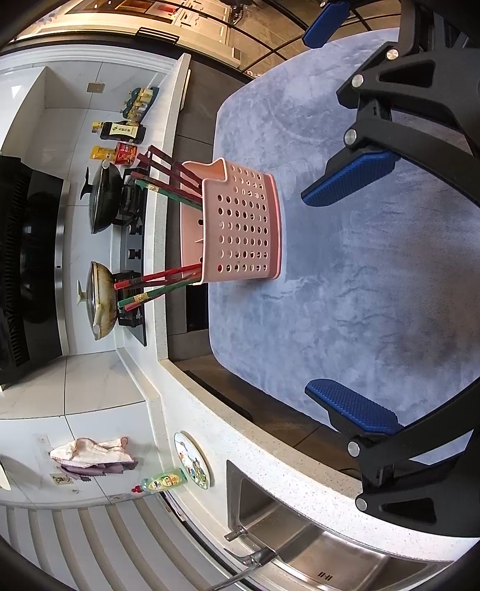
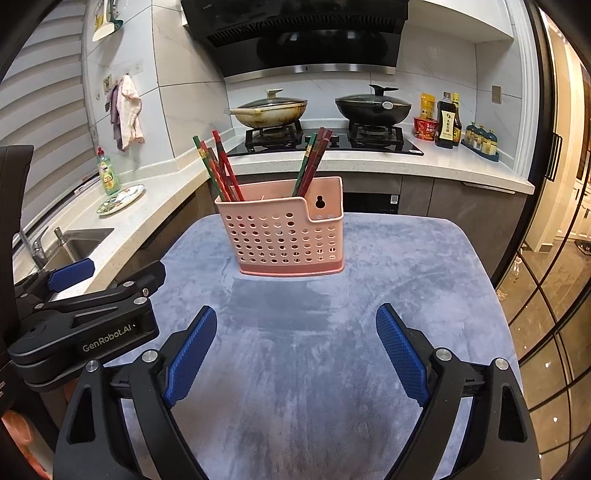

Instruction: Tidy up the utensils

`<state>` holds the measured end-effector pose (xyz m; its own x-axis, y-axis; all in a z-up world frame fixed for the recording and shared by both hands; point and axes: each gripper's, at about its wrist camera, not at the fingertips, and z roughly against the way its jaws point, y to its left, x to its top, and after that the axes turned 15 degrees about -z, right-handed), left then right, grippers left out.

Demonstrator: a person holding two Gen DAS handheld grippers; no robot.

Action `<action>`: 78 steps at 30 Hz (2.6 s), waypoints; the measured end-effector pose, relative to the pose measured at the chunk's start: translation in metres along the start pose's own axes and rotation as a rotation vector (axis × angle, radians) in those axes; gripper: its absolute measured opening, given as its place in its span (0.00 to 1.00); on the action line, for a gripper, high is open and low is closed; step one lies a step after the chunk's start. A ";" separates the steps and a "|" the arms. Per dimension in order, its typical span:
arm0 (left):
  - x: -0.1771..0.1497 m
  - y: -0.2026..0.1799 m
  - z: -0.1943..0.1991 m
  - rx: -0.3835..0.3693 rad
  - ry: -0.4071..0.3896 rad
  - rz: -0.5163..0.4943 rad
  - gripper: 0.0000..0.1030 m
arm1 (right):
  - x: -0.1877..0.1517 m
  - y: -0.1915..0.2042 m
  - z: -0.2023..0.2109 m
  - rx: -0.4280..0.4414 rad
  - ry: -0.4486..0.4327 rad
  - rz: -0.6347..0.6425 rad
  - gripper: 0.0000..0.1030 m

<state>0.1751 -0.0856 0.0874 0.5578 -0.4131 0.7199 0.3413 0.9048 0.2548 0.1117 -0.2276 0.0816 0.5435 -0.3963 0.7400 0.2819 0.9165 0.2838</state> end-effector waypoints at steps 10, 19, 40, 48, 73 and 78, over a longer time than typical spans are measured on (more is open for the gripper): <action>0.001 0.001 -0.018 0.024 0.037 -0.012 0.91 | 0.005 0.002 -0.015 -0.053 0.008 0.011 0.92; 0.003 0.002 -0.029 0.028 0.056 -0.014 0.92 | 0.009 0.000 -0.029 -0.066 0.030 0.002 0.93; 0.004 0.003 -0.038 0.029 0.070 -0.015 0.93 | 0.012 0.001 -0.043 -0.105 0.050 0.013 0.93; 0.005 0.002 -0.042 0.012 0.068 -0.017 0.93 | 0.012 -0.002 -0.044 -0.116 0.047 0.014 0.93; 0.004 -0.004 -0.045 0.011 0.084 -0.019 0.93 | 0.011 -0.005 -0.044 -0.126 0.043 0.019 0.93; 0.004 -0.005 -0.046 0.015 0.086 -0.019 0.93 | 0.012 -0.005 -0.045 -0.127 0.044 0.019 0.93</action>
<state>0.2104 -0.0962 0.0594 0.6149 -0.4367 0.6566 0.3415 0.8980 0.2774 0.1523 -0.2396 0.0611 0.5832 -0.3831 0.7163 0.3673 0.9109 0.1881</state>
